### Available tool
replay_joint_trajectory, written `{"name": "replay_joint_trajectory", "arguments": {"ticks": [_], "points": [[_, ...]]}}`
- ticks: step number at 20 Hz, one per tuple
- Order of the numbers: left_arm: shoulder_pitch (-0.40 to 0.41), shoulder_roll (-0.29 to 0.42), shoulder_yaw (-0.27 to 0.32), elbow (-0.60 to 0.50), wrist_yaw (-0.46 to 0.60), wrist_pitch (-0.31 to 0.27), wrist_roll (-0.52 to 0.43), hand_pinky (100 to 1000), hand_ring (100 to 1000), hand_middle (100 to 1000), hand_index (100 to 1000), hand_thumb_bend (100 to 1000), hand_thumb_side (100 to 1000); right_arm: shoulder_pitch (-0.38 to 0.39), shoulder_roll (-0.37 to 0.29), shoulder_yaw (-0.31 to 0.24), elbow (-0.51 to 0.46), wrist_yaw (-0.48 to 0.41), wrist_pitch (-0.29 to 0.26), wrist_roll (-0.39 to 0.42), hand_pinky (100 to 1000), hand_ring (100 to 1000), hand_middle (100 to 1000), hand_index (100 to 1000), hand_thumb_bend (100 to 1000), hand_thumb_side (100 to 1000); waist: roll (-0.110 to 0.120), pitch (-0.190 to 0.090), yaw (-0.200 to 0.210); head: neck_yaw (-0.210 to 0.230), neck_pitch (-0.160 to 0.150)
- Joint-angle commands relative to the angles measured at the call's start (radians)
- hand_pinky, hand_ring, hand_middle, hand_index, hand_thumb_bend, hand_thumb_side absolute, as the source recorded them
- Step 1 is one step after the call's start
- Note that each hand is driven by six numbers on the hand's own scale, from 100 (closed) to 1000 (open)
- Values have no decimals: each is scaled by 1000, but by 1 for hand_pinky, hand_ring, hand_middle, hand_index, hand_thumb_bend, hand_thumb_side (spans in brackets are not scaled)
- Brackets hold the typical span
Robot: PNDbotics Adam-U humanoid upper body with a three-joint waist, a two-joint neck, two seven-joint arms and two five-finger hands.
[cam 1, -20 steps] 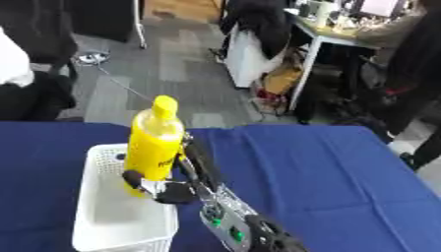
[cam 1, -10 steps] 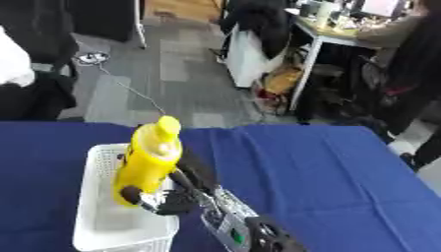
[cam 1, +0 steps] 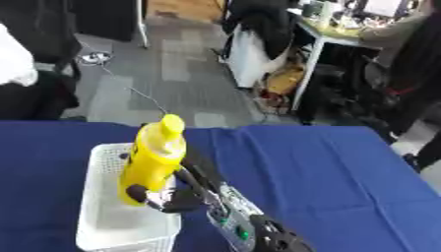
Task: Pick up objects on the table and place them in the box.
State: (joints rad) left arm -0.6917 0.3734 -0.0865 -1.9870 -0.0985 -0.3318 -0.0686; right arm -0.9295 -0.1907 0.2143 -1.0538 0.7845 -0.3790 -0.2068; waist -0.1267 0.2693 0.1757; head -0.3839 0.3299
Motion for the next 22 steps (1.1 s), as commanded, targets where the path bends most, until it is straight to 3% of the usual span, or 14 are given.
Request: {"name": "replay_joint_trajectory", "arguments": {"ticks": [1, 9, 10, 11, 12, 17, 20, 21, 22], "points": [[-17, 5, 0, -13, 1, 0, -3, 717, 631, 873, 880, 252, 908, -14, -23, -9, -21, 4, 7, 1, 1000, 1000, 1000, 1000, 544, 1000, 5, -15, 1, 7, -11], [-17, 5, 1, -13, 0, 1, -6, 717, 631, 873, 881, 252, 908, -15, -27, -11, -16, -13, 21, 6, 1000, 991, 1000, 1000, 620, 1000, 5, -16, 1, 15, -11], [-18, 5, 1, -13, 0, 2, -6, 717, 631, 873, 881, 252, 908, -15, -28, -13, -17, -21, 28, 5, 1000, 981, 1000, 1000, 444, 1000, 4, -16, 1, 15, -11], [-18, 5, 1, -13, 0, 2, -6, 717, 631, 873, 881, 252, 909, -15, -28, -15, -19, -34, 36, -3, 1000, 985, 1000, 1000, 584, 1000, 4, -15, 1, 16, -11], [-18, 5, 1, -13, 0, 2, -6, 717, 631, 873, 881, 252, 909, -16, -28, -17, -22, -47, 46, -16, 1000, 959, 926, 1000, 100, 1000, 4, -15, 1, 16, -11], [-18, 4, 1, -13, 0, 2, -8, 717, 632, 874, 881, 253, 910, -15, -31, -7, -35, -90, 66, -102, 991, 931, 884, 1000, 100, 1000, 4, -15, 2, 18, -13], [-18, 4, 1, -13, 0, 2, -9, 718, 632, 874, 881, 252, 912, -16, -36, 3, -45, -72, 47, -118, 979, 923, 927, 1000, 100, 1000, 3, -15, 2, 19, -12], [-18, 4, 1, -13, 0, 2, -10, 718, 632, 874, 881, 252, 912, -16, -38, 8, -49, -46, 35, -108, 985, 928, 916, 1000, 312, 926, 3, -15, 3, 19, -12], [-19, 4, 1, -13, 0, 3, -10, 718, 632, 874, 881, 252, 912, -15, -39, 8, -51, -27, 26, -97, 969, 911, 925, 1000, 534, 752, 3, -15, 3, 19, -13]]}}
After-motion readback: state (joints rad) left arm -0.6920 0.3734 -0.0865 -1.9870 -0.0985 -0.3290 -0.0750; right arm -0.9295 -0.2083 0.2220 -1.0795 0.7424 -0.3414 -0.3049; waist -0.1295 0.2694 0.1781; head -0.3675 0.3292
